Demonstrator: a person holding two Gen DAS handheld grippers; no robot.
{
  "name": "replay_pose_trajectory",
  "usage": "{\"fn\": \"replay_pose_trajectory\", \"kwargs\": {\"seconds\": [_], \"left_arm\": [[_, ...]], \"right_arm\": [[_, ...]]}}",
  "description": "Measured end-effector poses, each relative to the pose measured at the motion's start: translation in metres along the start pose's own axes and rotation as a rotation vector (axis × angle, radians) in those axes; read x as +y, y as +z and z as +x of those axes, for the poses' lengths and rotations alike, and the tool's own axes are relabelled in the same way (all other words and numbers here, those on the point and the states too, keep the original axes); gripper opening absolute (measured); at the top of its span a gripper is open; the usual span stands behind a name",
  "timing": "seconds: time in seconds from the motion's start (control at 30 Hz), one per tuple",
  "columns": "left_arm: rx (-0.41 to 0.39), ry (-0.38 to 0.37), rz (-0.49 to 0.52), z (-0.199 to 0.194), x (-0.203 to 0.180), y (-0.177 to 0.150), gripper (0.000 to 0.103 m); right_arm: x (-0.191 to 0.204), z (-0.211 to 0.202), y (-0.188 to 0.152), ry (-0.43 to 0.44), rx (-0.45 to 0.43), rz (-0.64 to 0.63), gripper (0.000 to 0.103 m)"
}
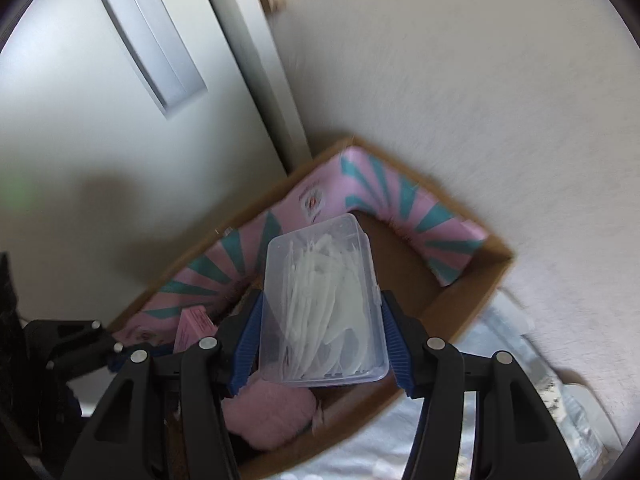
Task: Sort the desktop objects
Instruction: 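Carry pink carton and clear box into the cardboard box and release both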
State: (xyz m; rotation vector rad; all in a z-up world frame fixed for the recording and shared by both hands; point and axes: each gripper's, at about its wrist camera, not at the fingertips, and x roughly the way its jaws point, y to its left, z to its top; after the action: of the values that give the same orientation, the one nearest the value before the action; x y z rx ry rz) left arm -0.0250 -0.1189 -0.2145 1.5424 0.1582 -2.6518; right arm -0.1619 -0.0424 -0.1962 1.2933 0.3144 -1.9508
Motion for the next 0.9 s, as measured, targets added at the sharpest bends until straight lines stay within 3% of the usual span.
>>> {"fn": "replay_pose_trajectory", "kwargs": {"seconds": [0.23,0.5,0.53,0.6,0.63,0.67,0.77,0.9], "left_arm": [[0.022,-0.007,0.01,0.009,0.001,-0.004,0.02],[0.028,-0.014,0.005,0.01,0.008,0.002,0.02],[0.031,-0.018,-0.002,0.01,0.009,0.003,0.025],[0.053,-0.044,-0.028,0.012,0.011,0.005,0.072],[0.047,-0.053,-0.037,0.011,0.012,0.006,0.103],[0.02,-0.065,-0.043,0.005,0.012,0.005,0.102],[-0.009,-0.073,-0.027,-0.002,0.009,0.005,0.102],[-0.018,-0.019,0.017,-0.008,-0.001,0.005,0.102]], "right_arm": [[0.008,0.029,0.0,-0.025,0.064,0.004,0.053],[0.01,0.032,0.002,-0.04,0.063,-0.006,0.053],[0.011,0.032,0.002,-0.042,0.065,-0.009,0.053],[0.013,0.032,0.002,-0.065,0.071,-0.009,0.054],[0.014,0.032,0.003,-0.087,0.074,-0.002,0.06],[0.013,0.03,0.003,-0.1,0.074,0.007,0.067],[0.011,0.02,0.003,-0.089,0.042,0.037,0.076],[0.008,0.007,0.001,-0.105,0.019,0.058,0.078]]}}
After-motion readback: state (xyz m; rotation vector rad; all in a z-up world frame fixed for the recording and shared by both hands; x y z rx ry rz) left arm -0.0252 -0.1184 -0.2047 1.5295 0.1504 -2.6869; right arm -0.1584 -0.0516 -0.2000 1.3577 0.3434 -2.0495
